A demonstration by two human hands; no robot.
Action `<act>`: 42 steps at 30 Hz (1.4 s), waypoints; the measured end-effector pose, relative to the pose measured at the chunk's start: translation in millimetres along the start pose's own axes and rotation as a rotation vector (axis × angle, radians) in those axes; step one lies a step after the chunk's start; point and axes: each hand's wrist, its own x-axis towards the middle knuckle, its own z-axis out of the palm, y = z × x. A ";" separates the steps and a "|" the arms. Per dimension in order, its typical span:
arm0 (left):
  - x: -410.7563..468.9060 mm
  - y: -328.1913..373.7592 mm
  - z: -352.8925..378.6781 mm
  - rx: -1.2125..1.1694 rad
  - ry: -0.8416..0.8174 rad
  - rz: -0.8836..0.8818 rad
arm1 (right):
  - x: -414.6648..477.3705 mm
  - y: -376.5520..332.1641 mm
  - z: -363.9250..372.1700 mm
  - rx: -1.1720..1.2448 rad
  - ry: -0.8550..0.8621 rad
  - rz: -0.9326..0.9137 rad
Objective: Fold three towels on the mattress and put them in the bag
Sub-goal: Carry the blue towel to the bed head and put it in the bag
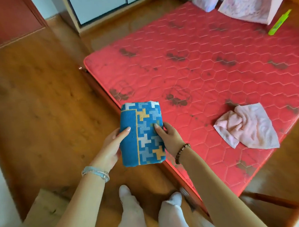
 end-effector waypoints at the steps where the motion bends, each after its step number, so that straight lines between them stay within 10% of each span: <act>1: -0.9 7.0 -16.0 -0.006 0.008 0.007 | 4.8 -6.5 16.0 -0.010 -0.017 -0.006; 42: 81.3 197.7 -359.2 -0.316 0.350 0.152 | 238.5 -173.3 398.5 -0.181 -0.453 0.002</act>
